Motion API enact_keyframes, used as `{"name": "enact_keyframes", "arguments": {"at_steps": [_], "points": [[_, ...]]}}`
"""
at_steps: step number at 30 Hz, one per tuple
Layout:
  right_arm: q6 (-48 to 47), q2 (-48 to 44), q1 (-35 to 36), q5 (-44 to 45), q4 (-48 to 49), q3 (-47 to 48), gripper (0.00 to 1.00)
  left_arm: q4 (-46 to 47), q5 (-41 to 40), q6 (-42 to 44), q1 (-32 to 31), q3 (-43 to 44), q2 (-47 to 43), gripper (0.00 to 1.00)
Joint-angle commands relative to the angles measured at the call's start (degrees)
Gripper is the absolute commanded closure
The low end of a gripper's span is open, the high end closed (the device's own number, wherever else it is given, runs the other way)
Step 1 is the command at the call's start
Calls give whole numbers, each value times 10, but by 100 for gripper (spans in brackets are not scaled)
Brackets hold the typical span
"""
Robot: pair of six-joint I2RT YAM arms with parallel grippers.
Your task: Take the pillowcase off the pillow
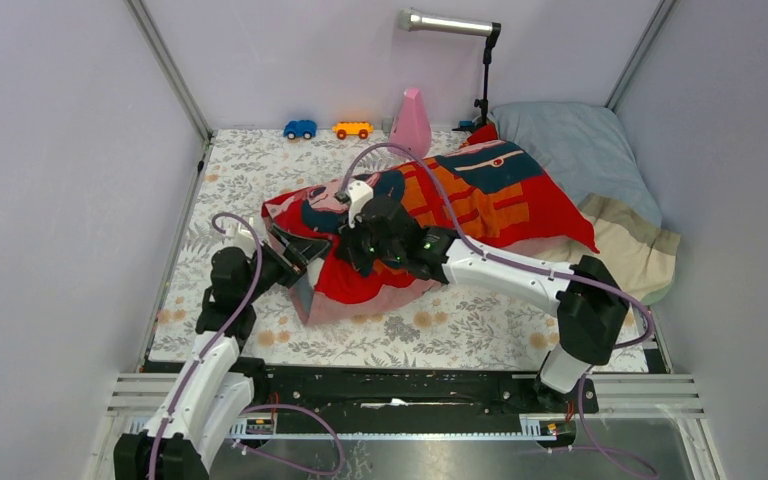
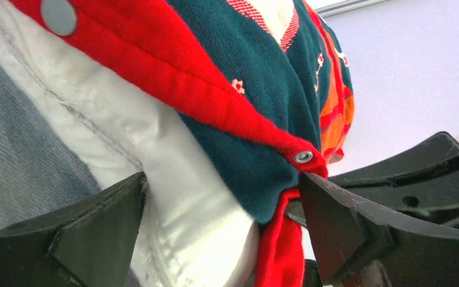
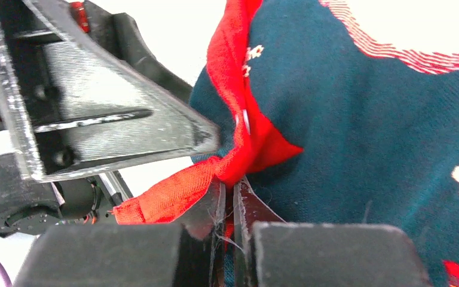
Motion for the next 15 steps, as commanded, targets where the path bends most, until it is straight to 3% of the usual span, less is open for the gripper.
{"name": "enact_keyframes", "arguments": {"at_steps": [1, 8, 15], "points": [[52, -49, -43, 31, 47, -31, 100, -97, -48, 54, 1, 66, -30, 1], [69, -89, -84, 26, 64, -78, 100, -210, -136, 67, 2, 86, -69, 1], [58, -92, -86, -8, 66, -79, 100, -157, -75, 43, 3, 38, -82, 1]]}}
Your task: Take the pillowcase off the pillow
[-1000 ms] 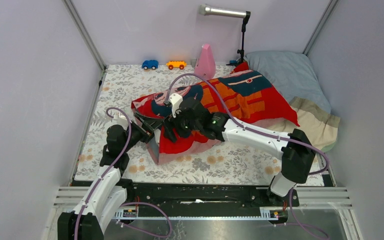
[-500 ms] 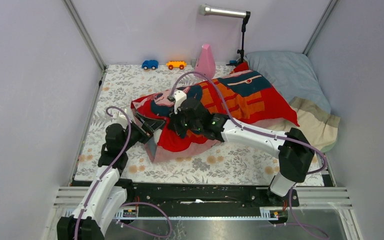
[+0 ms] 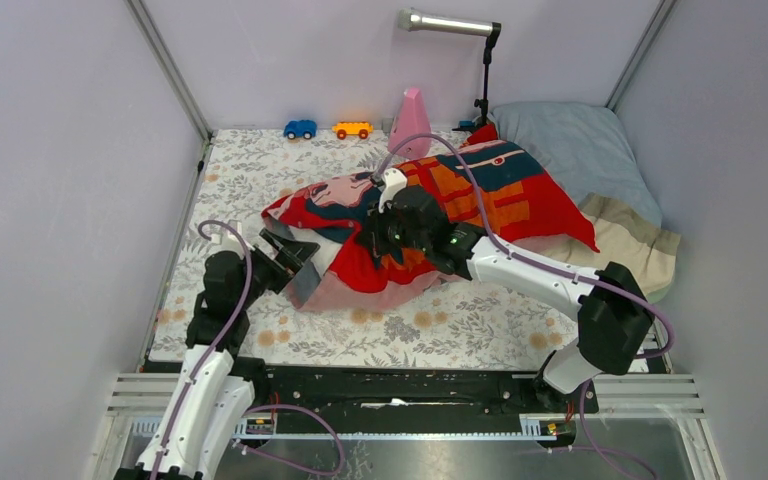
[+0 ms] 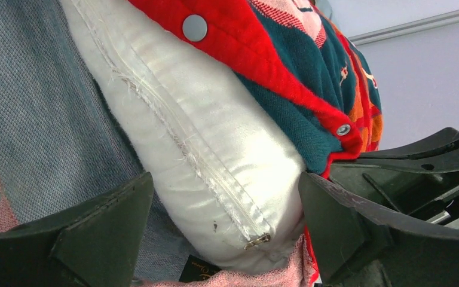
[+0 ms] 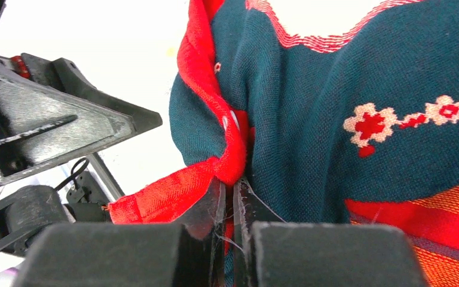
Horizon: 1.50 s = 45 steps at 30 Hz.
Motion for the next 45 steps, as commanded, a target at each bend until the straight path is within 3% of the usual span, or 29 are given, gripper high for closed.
{"name": "enact_keyframes", "arguments": {"at_steps": [1, 7, 9, 10, 11, 12, 14, 16, 18, 25, 29, 35, 37, 41, 44, 45], "points": [[-12, -26, -18, -7, 20, 0, 100, 65, 43, -17, 2, -29, 8, 1], [-22, -29, -18, -31, 21, -3, 96, 249, 141, -99, 3, -78, 63, 2], [-29, -33, -19, -41, 22, -6, 92, 285, 145, -115, 3, -91, 78, 10], [-33, -34, -18, -47, 22, -6, 88, 301, 149, -118, 3, -95, 86, 19], [-35, -35, -18, -54, 22, -4, 79, 317, 154, -120, 3, -98, 94, 28], [-37, -36, -18, -60, 22, -4, 63, 326, 158, -119, 3, -97, 101, 38], [-39, -37, -18, -86, 22, -1, 21, 322, 160, -106, 3, -89, 110, 56], [-47, -27, -18, -145, 14, 21, 14, 297, 151, -82, 3, -79, 108, 70], [-48, -8, -16, -182, -16, 58, 13, 270, 142, -61, 3, -70, 98, 76], [-111, 63, 43, -116, -175, 208, 14, 241, 134, -39, 3, -60, 48, 84], [-147, 100, 97, -62, -232, 269, 14, 227, 138, -30, 3, -51, 33, 100], [-159, 140, 125, -43, -256, 311, 19, 215, 142, -19, 3, -34, 30, 100], [-159, 156, 127, -34, -269, 326, 33, 213, 146, -16, 3, -30, 28, 100], [-148, 163, 127, 34, -278, 328, 81, 190, 138, 1, 3, -19, 20, 100], [-148, 147, 121, 105, -280, 307, 100, 143, 108, 35, 4, 17, 14, 100], [-146, 139, 114, 124, -280, 296, 100, 108, 87, 58, 4, 39, 13, 100]]}}
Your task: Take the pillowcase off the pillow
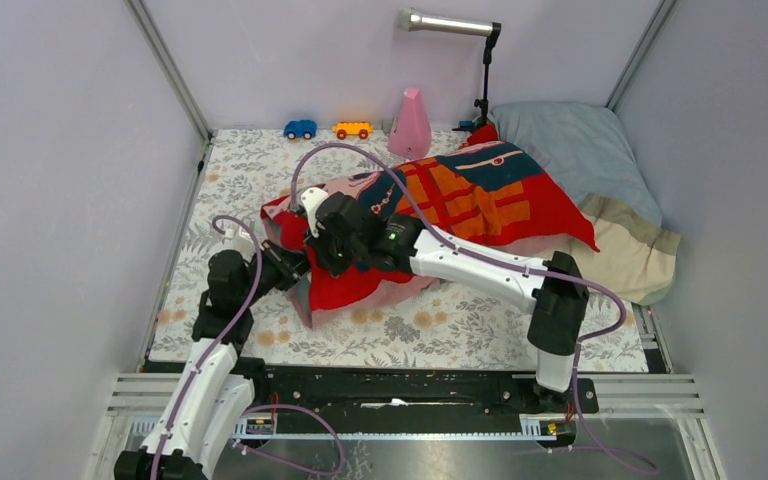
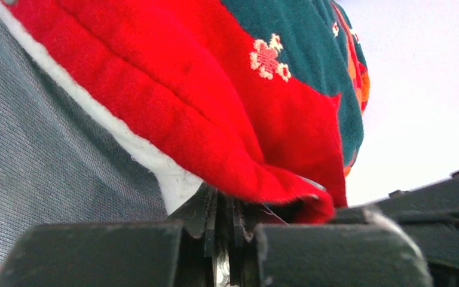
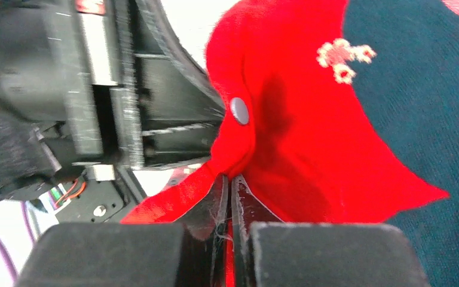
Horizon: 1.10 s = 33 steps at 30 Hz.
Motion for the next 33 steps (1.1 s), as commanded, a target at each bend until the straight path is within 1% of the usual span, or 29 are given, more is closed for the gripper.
{"name": "enact_keyframes", "arguments": {"at_steps": [1, 4, 6, 9, 11, 14, 15, 16, 17, 18, 19, 22, 23, 24, 25, 26, 27, 28, 29, 31, 33], "points": [[5, -39, -24, 121, -6, -21, 100, -48, -55, 67, 0, 116, -21, 100], [28, -90, -72, 146, 1, -77, 100, -142, -142, 113, 0, 185, -22, 100], [53, -141, -121, 144, 24, -138, 100, -188, -186, 131, 0, 219, -24, 100], [79, -238, -189, 149, 72, -243, 100, -223, -216, 146, 0, 251, -33, 100], [95, -281, -221, 177, 91, -288, 100, -238, -235, 152, 0, 263, -35, 100], [123, -321, -235, 292, 89, -321, 100, -269, -260, 165, 0, 289, -24, 100], [131, -333, -236, 321, 88, -329, 100, -281, -267, 169, 0, 299, -16, 100], [134, -345, -238, 332, 90, -338, 100, -290, -268, 171, 0, 310, -7, 100], [130, -358, -238, 319, 102, -347, 100, -297, -266, 172, 0, 318, -1, 100], [114, -370, -238, 275, 123, -357, 100, -297, -259, 172, 0, 322, 3, 100], [98, -382, -238, 212, 142, -367, 100, -293, -248, 170, 0, 322, 5, 100], [63, -390, -235, -34, 173, -368, 71, -244, -186, 150, 0, 298, 1, 100], [69, -379, -232, -72, 157, -350, 70, -221, -161, 134, 0, 286, -1, 100], [71, -365, -221, -91, 130, -319, 70, -197, -135, 125, 0, 274, -2, 100], [59, -348, -202, -96, 93, -289, 61, -170, -107, 101, 0, 264, -1, 100], [41, -335, -172, -85, 63, -257, 45, -145, -76, 85, 0, 256, 3, 100], [26, -325, -141, -62, 44, -233, 28, -124, -49, 73, 0, 253, 9, 100], [15, -319, -110, -41, 31, -212, 21, -108, -27, 63, 0, 255, 22, 100], [7, -312, -87, -30, 26, -191, 16, -96, -13, 59, -1, 258, 30, 100], [4, -303, -59, -22, 23, -169, 10, -92, -1, 57, -1, 268, 43, 100], [-3, -294, -35, 0, 22, -154, 8, -90, -1, 59, -1, 275, 46, 100]]}}
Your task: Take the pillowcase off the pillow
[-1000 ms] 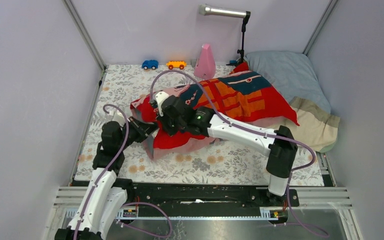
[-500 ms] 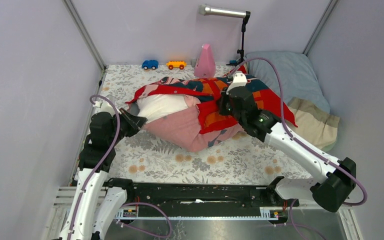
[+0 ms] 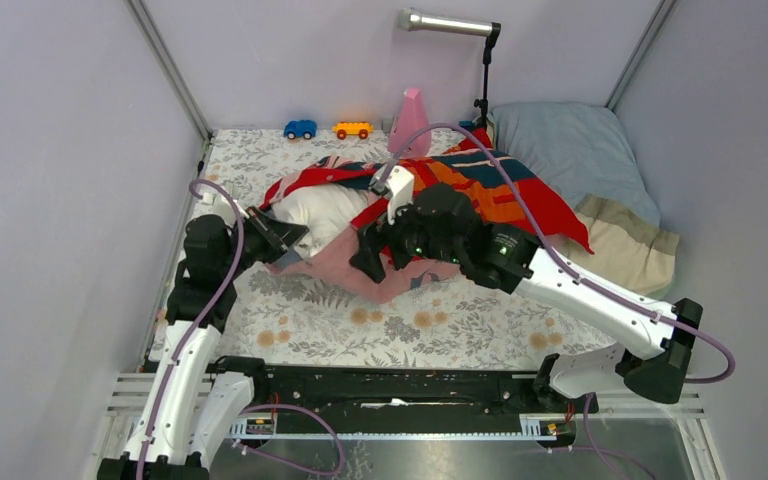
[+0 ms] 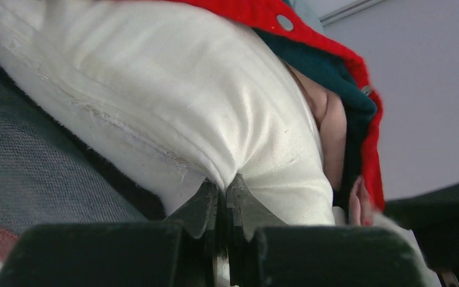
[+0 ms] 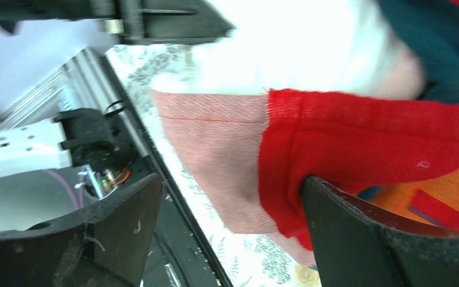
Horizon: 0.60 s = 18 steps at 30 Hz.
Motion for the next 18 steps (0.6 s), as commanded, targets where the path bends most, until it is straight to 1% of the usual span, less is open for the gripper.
{"name": "enact_keyframes", "arguments": {"at_steps": [1, 4, 6, 7, 9, 11, 12, 13, 14, 18], "points": [[-42, 14, 48, 22, -34, 57, 7, 127, 64, -26, 1, 33, 1, 100], [-49, 48, 63, 87, -61, 78, 8, 127, 61, -25, 1, 40, -1, 100], [-38, 65, 65, 162, -76, 82, 8, 122, 57, -21, 1, 47, -2, 100], [-35, 66, 65, 203, -75, 75, 8, 116, 53, -15, 1, 52, -2, 100], [-36, 57, 65, 253, -58, 48, 10, 102, 47, -8, 1, 66, -1, 100], [-39, 44, 65, 275, -41, 16, 18, 87, 41, 2, 1, 84, 1, 100], [-37, 38, 65, 288, -37, 3, 24, 75, 33, 9, 1, 98, 2, 100], [-34, 31, 65, 302, -33, -12, 33, 59, 20, 19, 1, 111, 4, 100], [-29, 23, 66, 317, -29, -29, 38, 41, 2, 30, 1, 126, 5, 100], [-23, -42, 63, 354, 18, -131, 47, -60, -114, 88, 1, 187, 17, 100]]}}
